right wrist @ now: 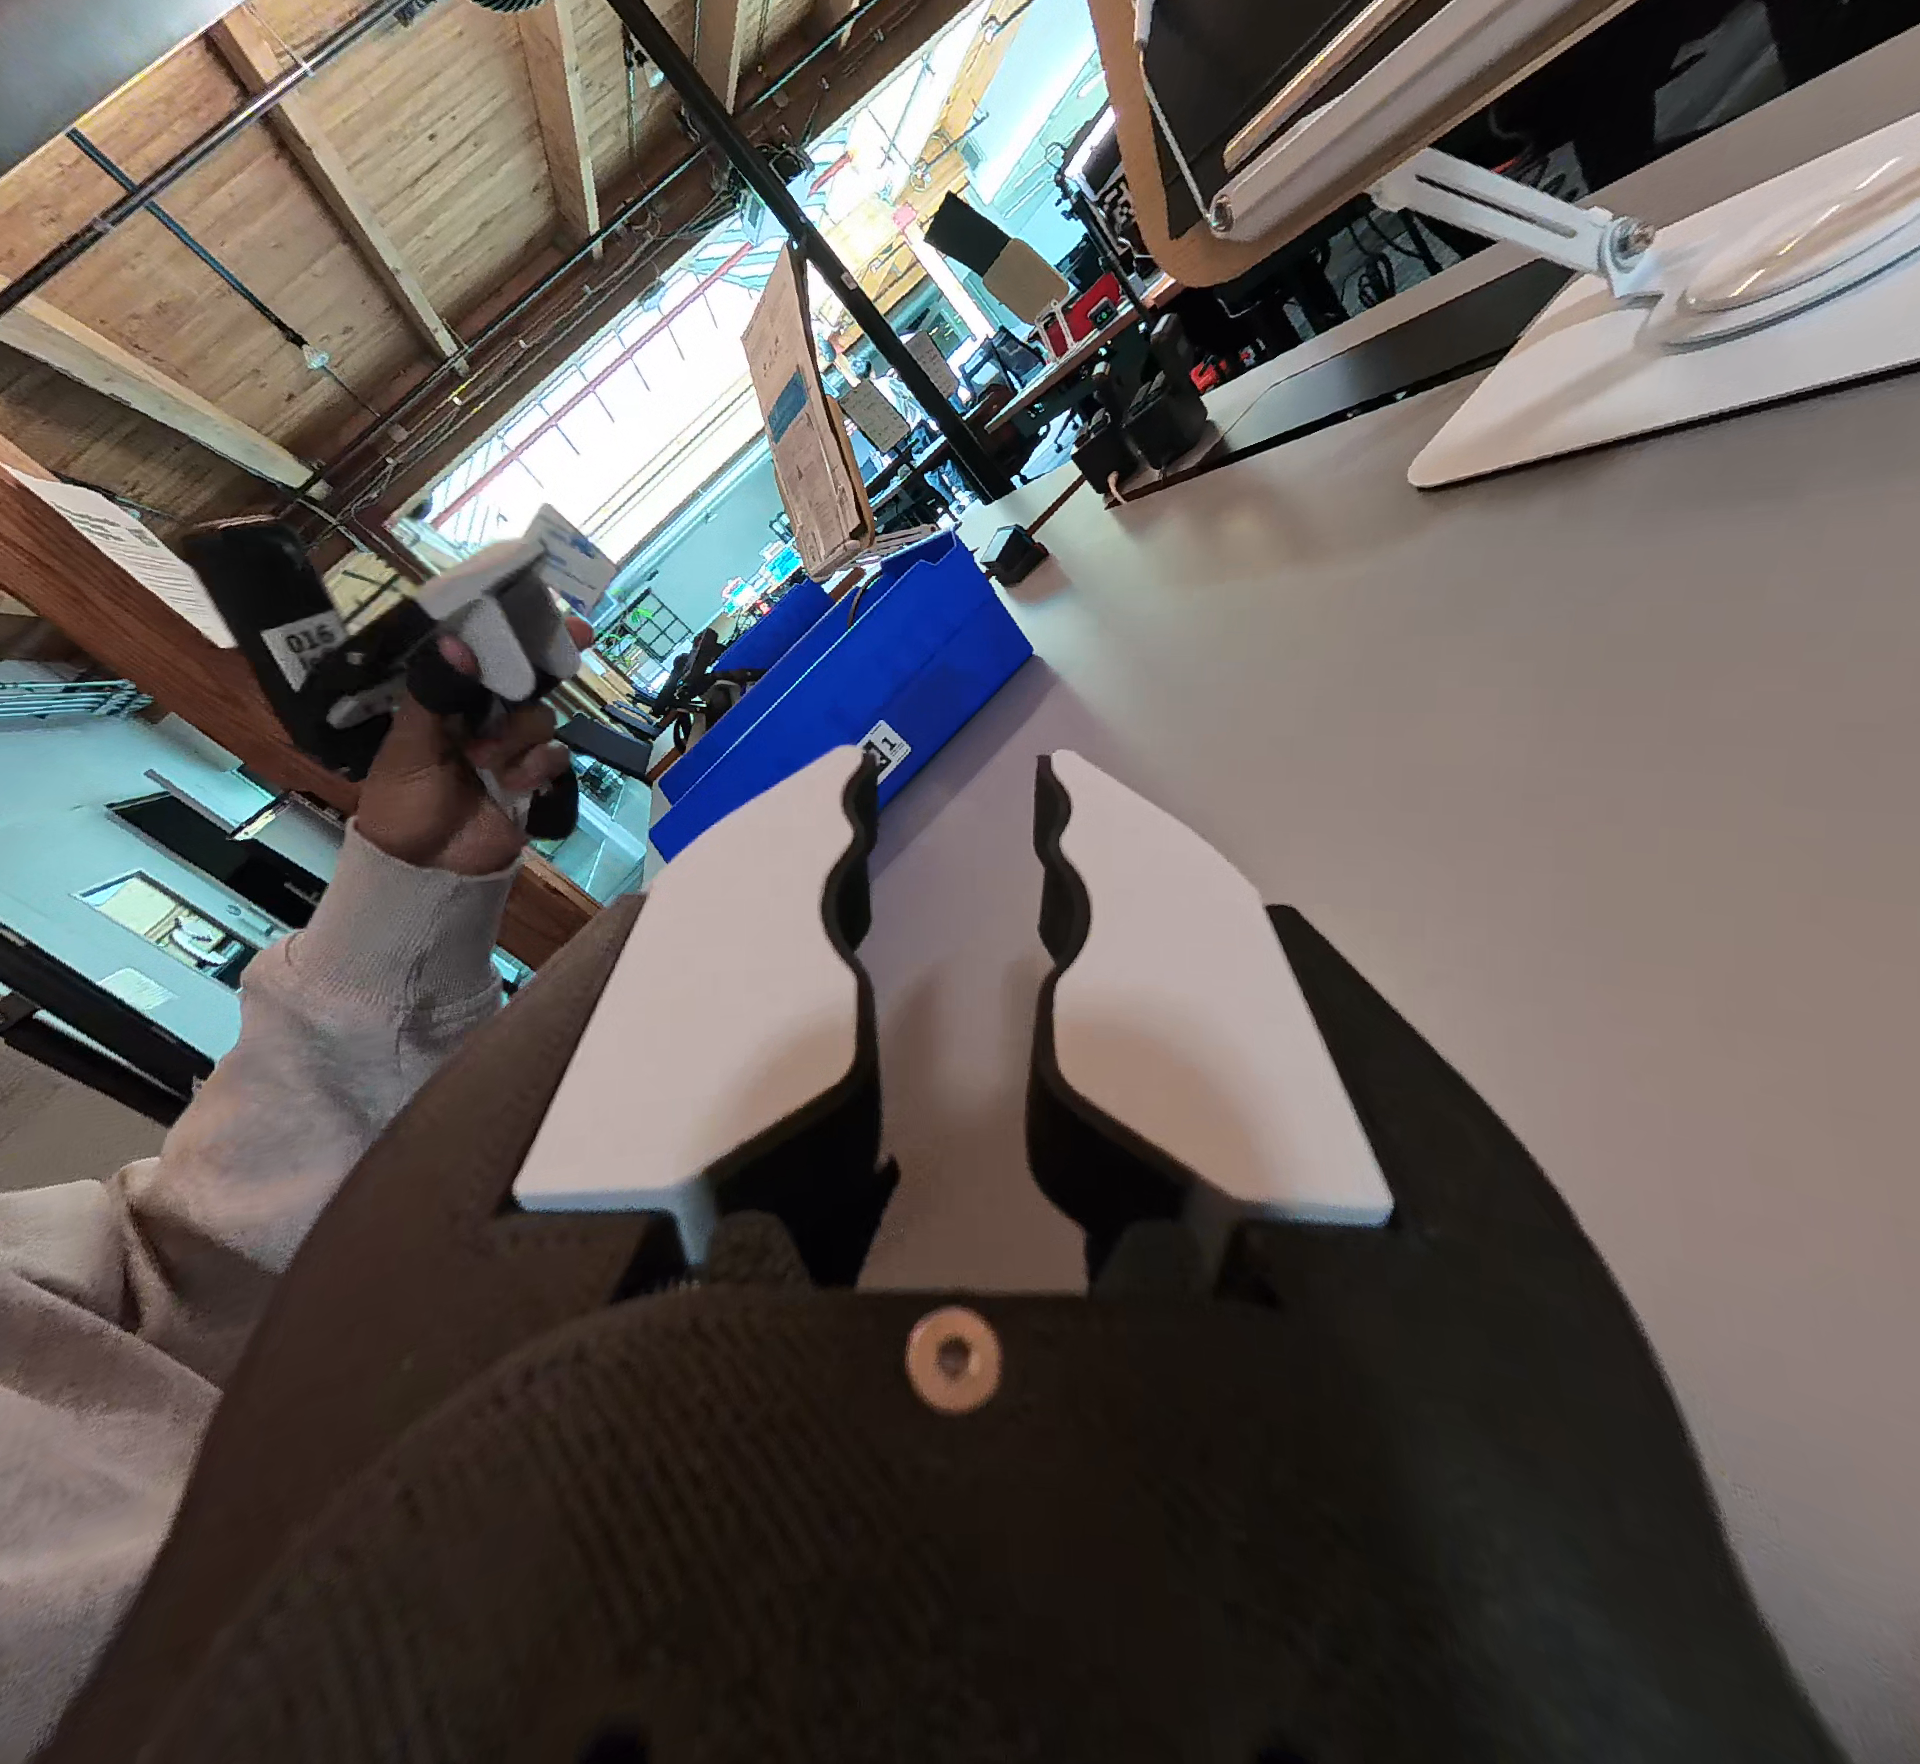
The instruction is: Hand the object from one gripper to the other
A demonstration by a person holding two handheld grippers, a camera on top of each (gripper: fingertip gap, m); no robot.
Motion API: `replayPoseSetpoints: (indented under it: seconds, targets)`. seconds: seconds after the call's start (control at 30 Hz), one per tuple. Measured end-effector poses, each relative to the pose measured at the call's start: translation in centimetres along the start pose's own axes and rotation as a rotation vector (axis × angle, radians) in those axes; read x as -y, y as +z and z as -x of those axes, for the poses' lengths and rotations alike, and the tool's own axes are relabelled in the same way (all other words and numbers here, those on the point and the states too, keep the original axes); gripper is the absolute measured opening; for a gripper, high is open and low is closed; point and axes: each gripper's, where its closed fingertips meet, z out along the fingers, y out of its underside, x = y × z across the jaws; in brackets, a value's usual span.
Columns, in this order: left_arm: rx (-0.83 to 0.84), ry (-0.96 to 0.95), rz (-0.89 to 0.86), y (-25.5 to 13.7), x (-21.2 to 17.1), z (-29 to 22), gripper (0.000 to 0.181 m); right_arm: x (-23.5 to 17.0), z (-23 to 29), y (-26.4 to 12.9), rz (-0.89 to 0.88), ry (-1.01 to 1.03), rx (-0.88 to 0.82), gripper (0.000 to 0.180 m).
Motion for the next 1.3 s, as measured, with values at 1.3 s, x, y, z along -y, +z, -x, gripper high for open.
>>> replayPoseSetpoints:
  seconds: [1.3]
  targets:
    - [-0.899,-0.542,0.164,8.3,-12.3,-20.8,0.006,-8.5,6.5,2.0,0.427,0.091,0.345,0.004]
